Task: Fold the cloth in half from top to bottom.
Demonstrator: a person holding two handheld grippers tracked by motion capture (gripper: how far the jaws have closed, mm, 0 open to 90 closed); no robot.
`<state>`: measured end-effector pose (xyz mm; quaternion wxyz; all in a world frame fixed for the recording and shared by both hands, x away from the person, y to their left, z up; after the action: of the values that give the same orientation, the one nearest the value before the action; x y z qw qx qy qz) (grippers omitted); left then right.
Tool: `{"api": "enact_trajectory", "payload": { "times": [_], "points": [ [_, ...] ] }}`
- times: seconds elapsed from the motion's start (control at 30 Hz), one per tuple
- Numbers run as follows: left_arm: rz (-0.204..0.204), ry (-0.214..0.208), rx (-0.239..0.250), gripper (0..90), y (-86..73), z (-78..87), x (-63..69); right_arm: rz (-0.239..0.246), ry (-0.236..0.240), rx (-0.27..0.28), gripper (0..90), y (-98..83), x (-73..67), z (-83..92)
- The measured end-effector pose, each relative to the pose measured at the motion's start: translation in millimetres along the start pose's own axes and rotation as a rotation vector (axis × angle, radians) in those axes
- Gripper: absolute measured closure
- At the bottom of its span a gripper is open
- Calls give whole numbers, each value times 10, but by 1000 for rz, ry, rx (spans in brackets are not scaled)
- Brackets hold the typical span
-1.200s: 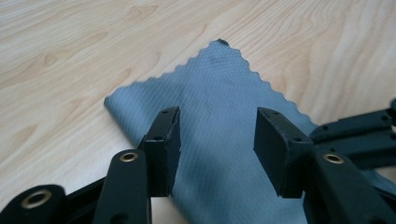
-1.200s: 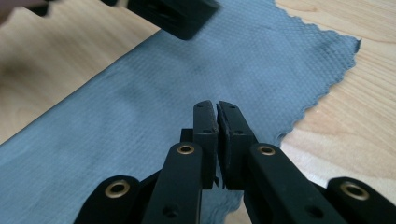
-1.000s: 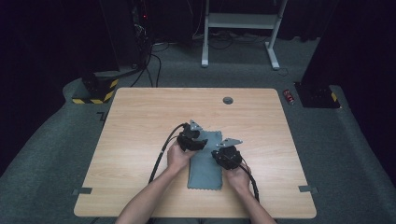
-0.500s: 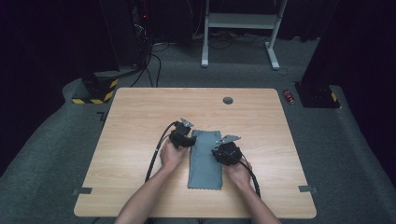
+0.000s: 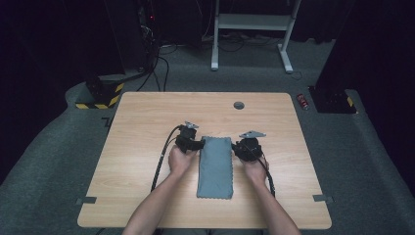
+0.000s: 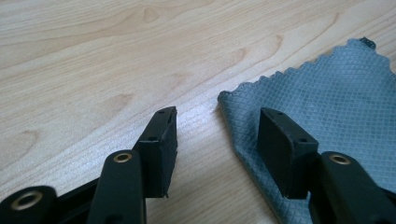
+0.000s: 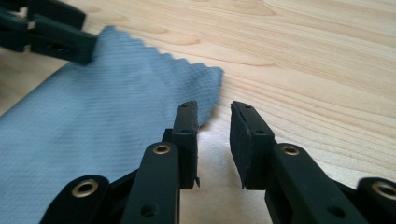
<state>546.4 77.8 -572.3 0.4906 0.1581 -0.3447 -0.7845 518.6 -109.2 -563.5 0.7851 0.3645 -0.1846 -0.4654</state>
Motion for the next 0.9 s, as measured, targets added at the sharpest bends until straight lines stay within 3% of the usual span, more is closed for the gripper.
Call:
{"api": "enact_trajectory", "payload": {
  "times": [0.07,0.17,0.27,0.33,0.5,0.73,0.87,0.9],
  "points": [
    [-24,7,9,490,-1,-13,17,-32,11,-34,720,7,36,-53],
    [-17,15,8,477,2,-17,32,-37,-5,-15,711,79,45,-81],
    [-27,22,8,481,2,-20,40,-45,3,-32,692,142,40,-120],
    [-33,28,10,512,2,-20,37,-42,-15,-17,674,182,43,-135],
    [-44,21,6,579,0,-10,25,-55,-18,-57,637,208,52,-219],
    [-48,8,-1,646,5,-6,29,-15,-30,-93,663,176,-9,-332],
    [-64,0,-31,705,31,-18,57,18,-31,-99,726,179,-39,-341],
    [-66,-7,-37,761,37,-24,68,26,-22,-110,767,185,-46,-342]
  ]
}}
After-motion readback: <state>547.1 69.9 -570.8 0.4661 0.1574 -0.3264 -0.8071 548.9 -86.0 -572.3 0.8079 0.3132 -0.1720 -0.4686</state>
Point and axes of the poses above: each handheld gripper's, and its own axes: z roughly backward along the jaws, y roughly out of its top, x roughly to its right, the point moved 8 cm from there along -z, roughly forward along the jaws, and after that the axes turned 1 degree about -y, right-handed, at the moved point
